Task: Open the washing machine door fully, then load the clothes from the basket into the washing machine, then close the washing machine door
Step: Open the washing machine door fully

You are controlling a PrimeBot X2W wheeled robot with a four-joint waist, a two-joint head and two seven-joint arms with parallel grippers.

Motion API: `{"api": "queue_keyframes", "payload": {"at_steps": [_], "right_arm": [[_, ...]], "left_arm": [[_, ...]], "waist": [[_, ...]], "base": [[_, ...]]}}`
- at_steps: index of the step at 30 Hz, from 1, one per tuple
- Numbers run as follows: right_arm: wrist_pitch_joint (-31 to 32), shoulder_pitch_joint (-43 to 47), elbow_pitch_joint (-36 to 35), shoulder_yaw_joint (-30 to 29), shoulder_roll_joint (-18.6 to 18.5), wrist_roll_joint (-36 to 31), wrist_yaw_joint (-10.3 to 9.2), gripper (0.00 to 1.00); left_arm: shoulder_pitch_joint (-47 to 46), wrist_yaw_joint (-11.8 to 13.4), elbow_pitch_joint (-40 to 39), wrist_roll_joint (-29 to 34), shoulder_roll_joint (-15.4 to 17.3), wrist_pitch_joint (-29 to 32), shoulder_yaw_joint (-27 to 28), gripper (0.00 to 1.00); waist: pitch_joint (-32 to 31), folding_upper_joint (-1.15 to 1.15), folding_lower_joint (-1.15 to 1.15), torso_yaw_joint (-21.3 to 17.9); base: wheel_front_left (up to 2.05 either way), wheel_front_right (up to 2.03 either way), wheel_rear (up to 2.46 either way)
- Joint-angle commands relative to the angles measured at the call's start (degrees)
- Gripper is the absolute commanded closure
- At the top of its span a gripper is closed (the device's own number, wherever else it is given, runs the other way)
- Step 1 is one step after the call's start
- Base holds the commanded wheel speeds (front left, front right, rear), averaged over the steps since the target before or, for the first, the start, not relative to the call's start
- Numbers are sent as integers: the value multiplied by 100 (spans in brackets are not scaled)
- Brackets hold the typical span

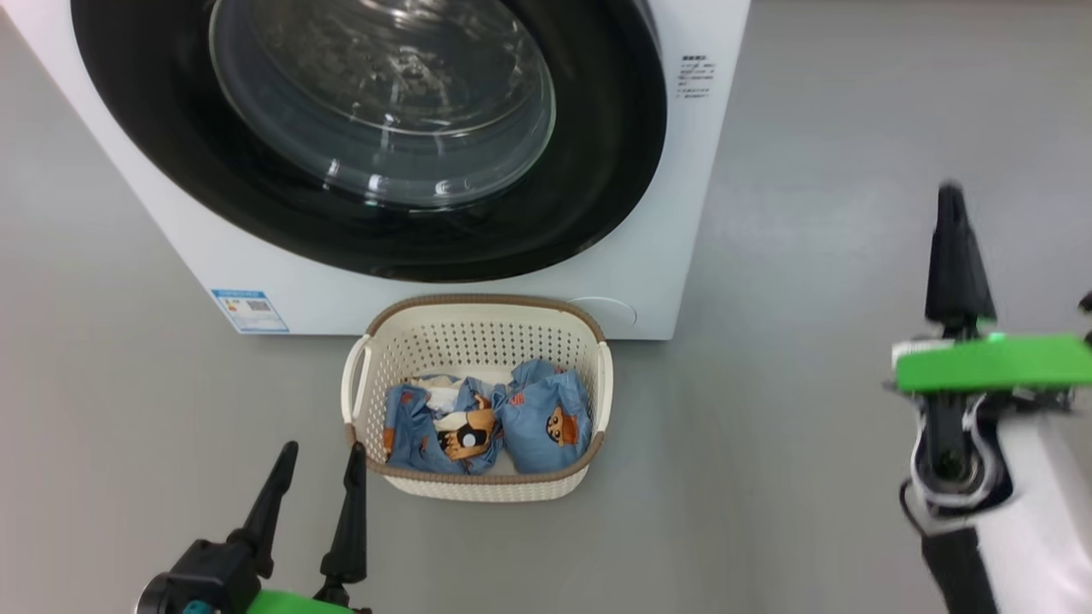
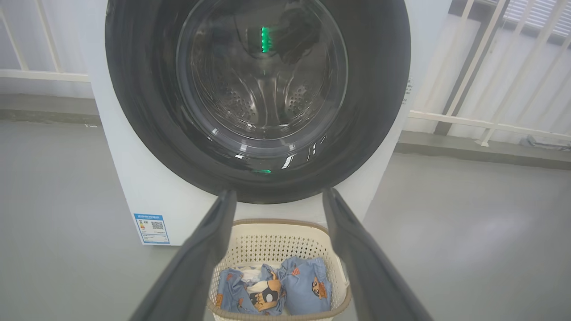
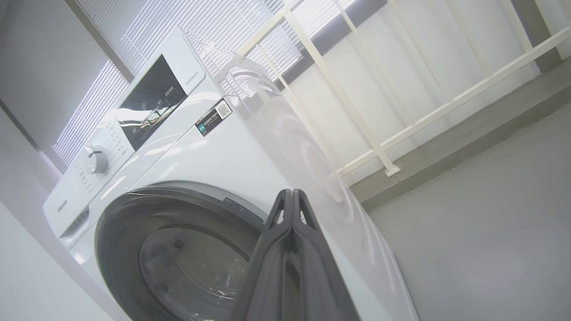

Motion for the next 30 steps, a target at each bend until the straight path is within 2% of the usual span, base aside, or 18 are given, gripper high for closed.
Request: {"api": "queue_keyframes", "payload": {"at_steps": [1,5,10,12,19,25,30], "right_arm": [[-45,-290,-231,195,-93,167,32,100],[-45,-846,-340,272,-364,979,32,100],[-45,-1564,-121,463,-843,2060,32,100],[-36,-1920,148,823,-1228,2745,32,100],[727,-2620,456,1463,-1948,4168,32,100],[1830,-3106,641,1644,-2225,4813,32,100],[2435,-3376,884,1717,-2324,4934,32,100]], "left_arm": [[-223,54,-168,-47,43,-61,147,0],[-358,67,-185,-93,43,-61,66,0],[-537,72,-182,-152,43,-61,-38,0],[-641,72,-170,-193,43,-61,-130,0],[-832,109,-180,-299,43,-61,-340,0],[-985,120,-180,-372,43,-61,-499,0],[-1058,119,-183,-408,43,-61,-574,0]], "waist": [[116,0,0,83],[307,0,0,195],[548,0,0,347],[680,0,0,465],[1036,0,0,708],[1331,0,0,880],[1460,0,0,975]], "base": [[0,0,0],[0,0,0],[0,0,0],[0,0,0],[0,0,0],[0,0,0],[0,0,0]]}}
